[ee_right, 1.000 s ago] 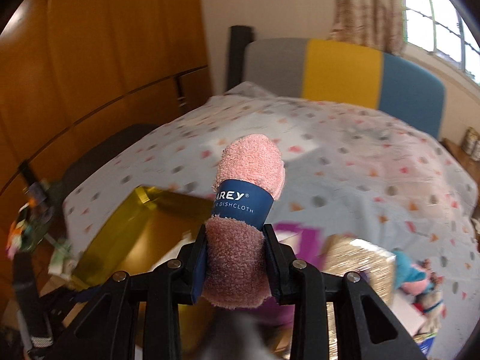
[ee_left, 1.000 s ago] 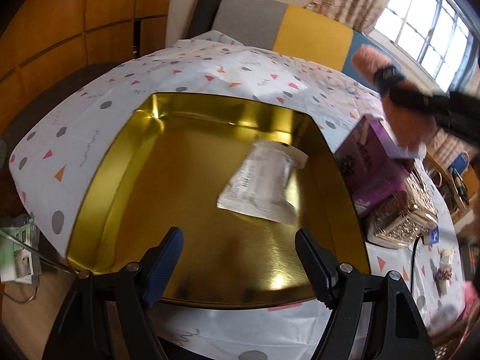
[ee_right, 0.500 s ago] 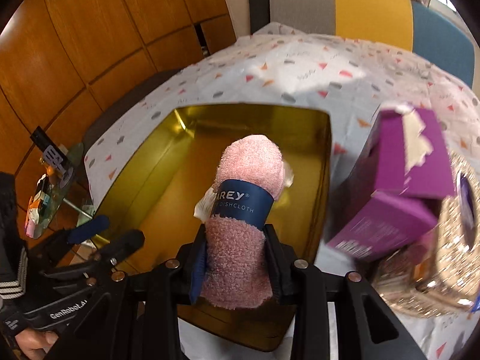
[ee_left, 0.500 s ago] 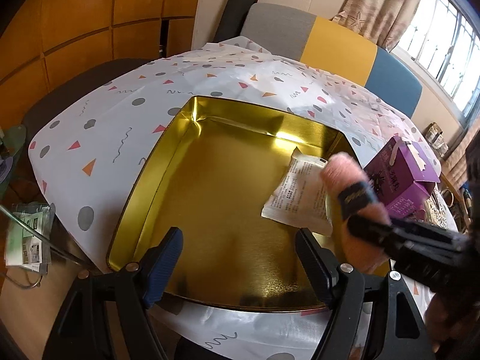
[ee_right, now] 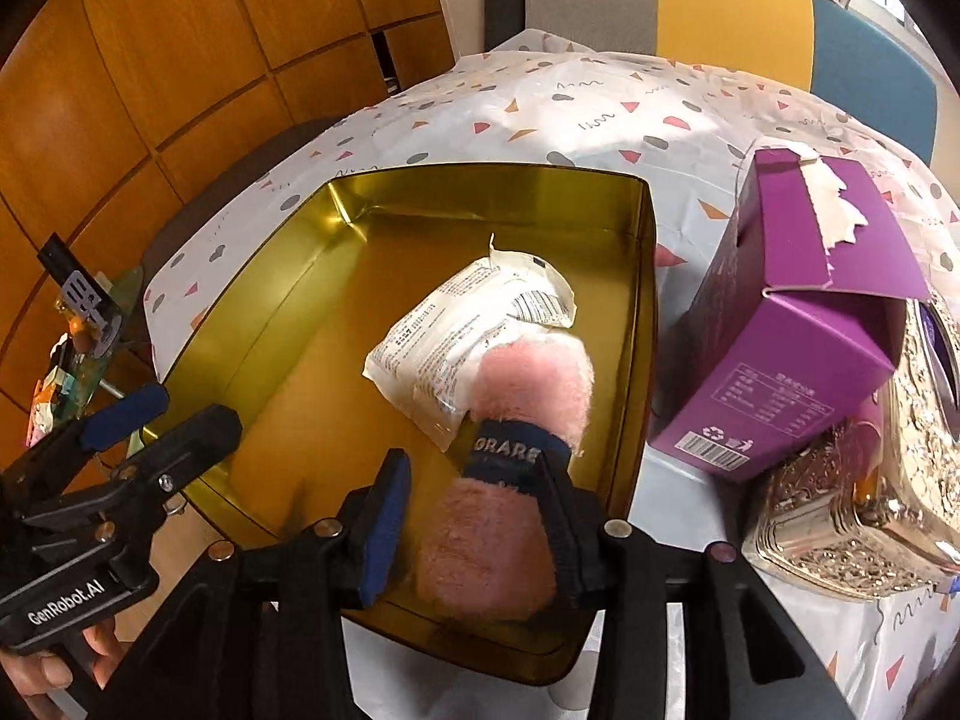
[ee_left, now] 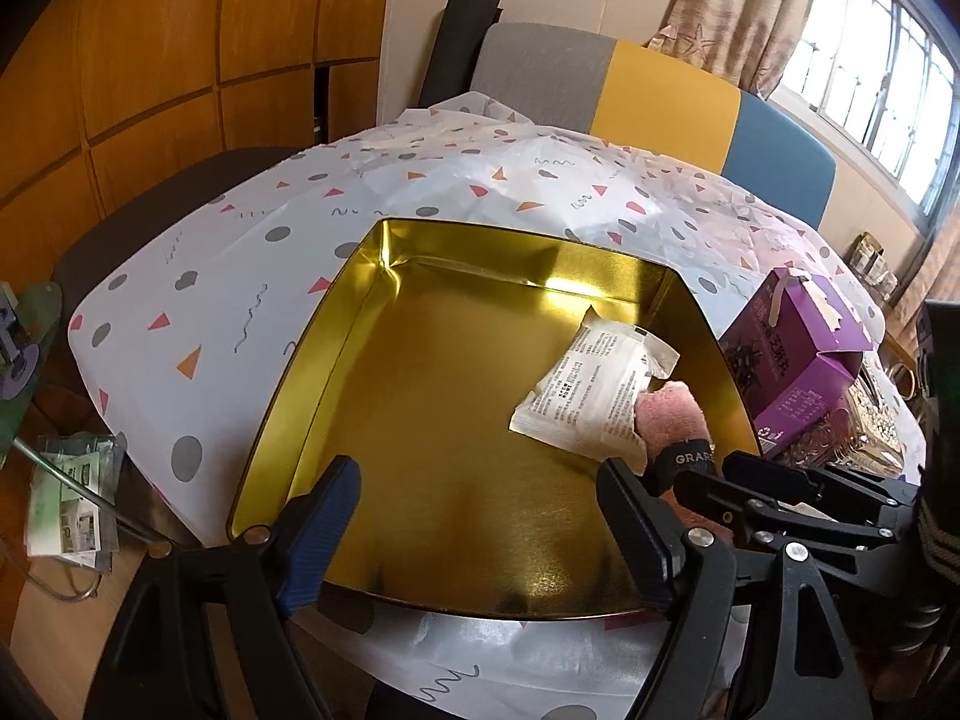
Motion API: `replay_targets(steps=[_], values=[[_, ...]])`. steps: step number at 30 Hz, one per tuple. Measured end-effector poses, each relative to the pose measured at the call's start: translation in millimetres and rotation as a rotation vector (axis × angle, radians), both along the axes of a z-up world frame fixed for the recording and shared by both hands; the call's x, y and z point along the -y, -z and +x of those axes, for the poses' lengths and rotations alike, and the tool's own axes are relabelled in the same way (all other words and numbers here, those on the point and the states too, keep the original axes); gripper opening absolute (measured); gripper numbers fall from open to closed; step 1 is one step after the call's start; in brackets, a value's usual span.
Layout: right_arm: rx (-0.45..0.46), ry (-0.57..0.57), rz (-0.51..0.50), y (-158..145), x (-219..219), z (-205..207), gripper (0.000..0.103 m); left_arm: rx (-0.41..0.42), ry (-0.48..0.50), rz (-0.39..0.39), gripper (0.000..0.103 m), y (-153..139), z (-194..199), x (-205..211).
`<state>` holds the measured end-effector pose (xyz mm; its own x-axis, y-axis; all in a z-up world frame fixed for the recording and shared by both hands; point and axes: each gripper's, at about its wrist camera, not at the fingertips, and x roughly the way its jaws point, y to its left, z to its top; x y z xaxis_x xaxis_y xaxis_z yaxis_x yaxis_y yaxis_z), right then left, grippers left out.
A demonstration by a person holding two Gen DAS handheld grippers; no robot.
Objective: Organize soft objects
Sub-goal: 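Carry the pink dishcloth roll into the gold tin and release it with the right gripper, then grasp the white sock with scrunchie with the left gripper while the right gripper grasps the beige mesh scrubber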
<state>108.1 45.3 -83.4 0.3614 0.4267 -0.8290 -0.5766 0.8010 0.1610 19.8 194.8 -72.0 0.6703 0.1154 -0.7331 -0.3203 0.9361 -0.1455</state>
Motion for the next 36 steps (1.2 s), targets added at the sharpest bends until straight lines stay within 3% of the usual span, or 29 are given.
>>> replay_targets(steps=[7, 15, 19, 24, 31, 36], values=[[0.023, 0.024, -0.001, -3.0, 7.7, -7.1, 0.043, 0.021, 0.023, 0.028, 0.084, -7.0, -2.8, 9.8], [0.177, 0.054, -0.002, -35.8, 32.6, -25.3, 0.053, 0.048, 0.077, 0.061, 0.084, -16.4, -4.1, 26.2], [0.217, 0.119, 0.014, -49.5, 65.6, -26.2, 0.054, 0.064, 0.121, 0.065, 0.084, -20.3, -3.5, 35.3], [0.206, 0.259, -0.005, -51.7, 125.8, -21.5, 0.055, 0.079, 0.222, 0.063, 0.084, -24.6, 1.3, 57.3], [0.133, 0.566, -0.066, -41.0, 243.0, -12.8, 0.055, 0.087, 0.374, 0.078, 0.084, -31.5, 11.0, 101.0], [0.081, 0.774, -0.025, -41.2, 317.5, -19.2, 0.055, 0.077, 0.502, 0.067, 0.084, -34.8, 20.1, 135.8]])
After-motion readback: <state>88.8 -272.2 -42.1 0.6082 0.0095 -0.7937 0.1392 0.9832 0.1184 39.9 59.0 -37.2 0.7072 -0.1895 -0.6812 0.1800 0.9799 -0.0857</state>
